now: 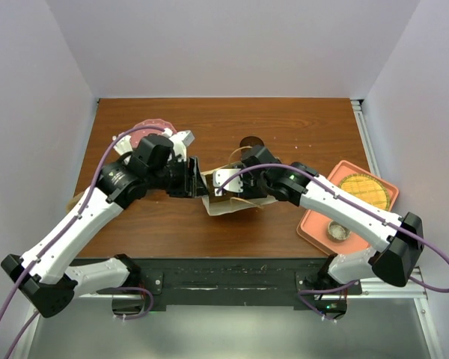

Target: Pack the takeout coffee

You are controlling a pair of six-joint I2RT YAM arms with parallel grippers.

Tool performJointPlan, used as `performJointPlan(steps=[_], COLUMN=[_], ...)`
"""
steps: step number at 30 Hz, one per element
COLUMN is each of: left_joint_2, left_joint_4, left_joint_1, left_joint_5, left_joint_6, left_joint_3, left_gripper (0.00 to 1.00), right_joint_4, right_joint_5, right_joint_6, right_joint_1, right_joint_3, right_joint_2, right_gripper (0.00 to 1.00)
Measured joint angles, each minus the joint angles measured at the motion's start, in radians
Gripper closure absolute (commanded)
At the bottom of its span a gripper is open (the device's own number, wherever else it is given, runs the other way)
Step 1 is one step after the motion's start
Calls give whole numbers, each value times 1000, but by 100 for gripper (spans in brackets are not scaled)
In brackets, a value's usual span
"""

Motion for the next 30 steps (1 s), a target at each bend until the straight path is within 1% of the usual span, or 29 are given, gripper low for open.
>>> performJointPlan(steps=[1,3,4,6,7,10,19,24,26,30], left_joint_2=[8,26,34,50,54,56,55,47,44,39], left_joint_4=[7,22,29,42,48,60,84,114,123,137], left_joint_1=[0,0,0,0,0,0,0,0,0,0], left_joint_5=[0,0,0,0,0,1,14,43,50,54], left_joint_6=[0,2,0,2,4,8,8,8,8,8], left_joint_3=[-3,-6,-6,-6,-6,-6,-8,-36,-43,-50], left_gripper=[63,75,85,93,99,100,100,100,100,100], right_joint_4=[0,1,2,6,7,16,48,86,106,136], right_joint_5=[0,-3,-6,-17,-19,-27,-36,-28,-19,-14], right_joint_6=[0,-2,-4,-11,-14,-26,-72,-94,-104,-119], right_joint_1=[0,0,0,0,0,0,0,0,0,0], right_joint_3=[0,0,0,0,0,0,-40,-48,-54,-75], right_joint_2=[0,0,0,0,2,10,19,32,41,46], right_gripper=[49,48,48,49,49,48,44,40,36,36])
